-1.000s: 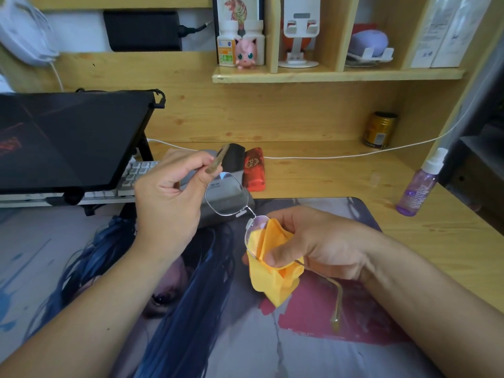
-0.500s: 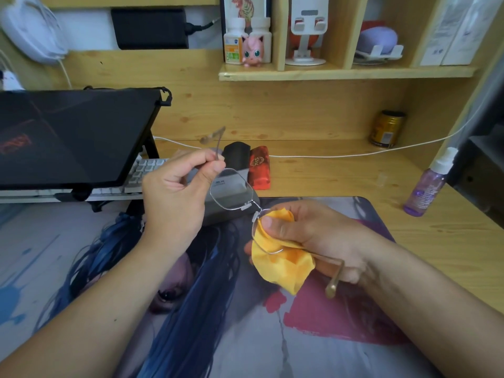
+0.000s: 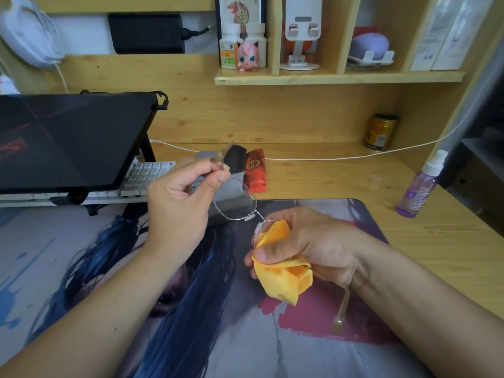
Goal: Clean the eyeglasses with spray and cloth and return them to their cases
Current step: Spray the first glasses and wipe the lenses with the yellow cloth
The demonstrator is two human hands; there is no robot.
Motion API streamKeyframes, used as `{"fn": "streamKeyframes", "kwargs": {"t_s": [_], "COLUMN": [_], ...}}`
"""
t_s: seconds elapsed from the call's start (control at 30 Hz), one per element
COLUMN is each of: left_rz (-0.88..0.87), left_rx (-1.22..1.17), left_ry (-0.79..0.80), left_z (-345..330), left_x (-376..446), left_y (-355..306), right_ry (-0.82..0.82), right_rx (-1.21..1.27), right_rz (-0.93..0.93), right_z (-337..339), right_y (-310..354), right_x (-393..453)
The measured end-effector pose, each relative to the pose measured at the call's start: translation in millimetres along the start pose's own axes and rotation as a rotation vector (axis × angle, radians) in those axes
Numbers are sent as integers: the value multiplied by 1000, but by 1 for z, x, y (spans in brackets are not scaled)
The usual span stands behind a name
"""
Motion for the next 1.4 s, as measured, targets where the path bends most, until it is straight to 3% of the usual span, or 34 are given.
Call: {"fn": "streamKeyframes", "kwargs": {"t_s": [0.3, 0.47, 0.8, 1.03, 1.27, 1.4], "left_rz": [72, 55, 1, 39, 225, 243], "left_rx": [-18, 2, 37, 23, -48, -55], "left_ry": [-36, -41, -34, -24, -93, -85], "left_z": [3, 4, 7, 9, 3, 0], "left_x": [2, 2, 3, 5, -2, -5], "left_y": [4, 4, 1, 5, 16, 19], "right_ry": [-29, -97, -47, 103, -18, -64], "right_rx": [198, 82, -71, 22, 1, 51], "right_rz": [67, -22, -144, -85, 27, 36], "right_z": [7, 18, 14, 14, 8, 11], "right_y": [0, -6, -12, -10, -5, -2], "right_x": [6, 11, 7, 7, 9, 6]}}
Point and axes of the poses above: each hand's wrist, its own x-axis towards the middle knuckle, its own z-axis out of the back of the hand, y = z × x, the point moved 5 cm from there along x, towards the middle knuckle, and after that the axes turned 9 degrees about -z, right-handed, at the moved point
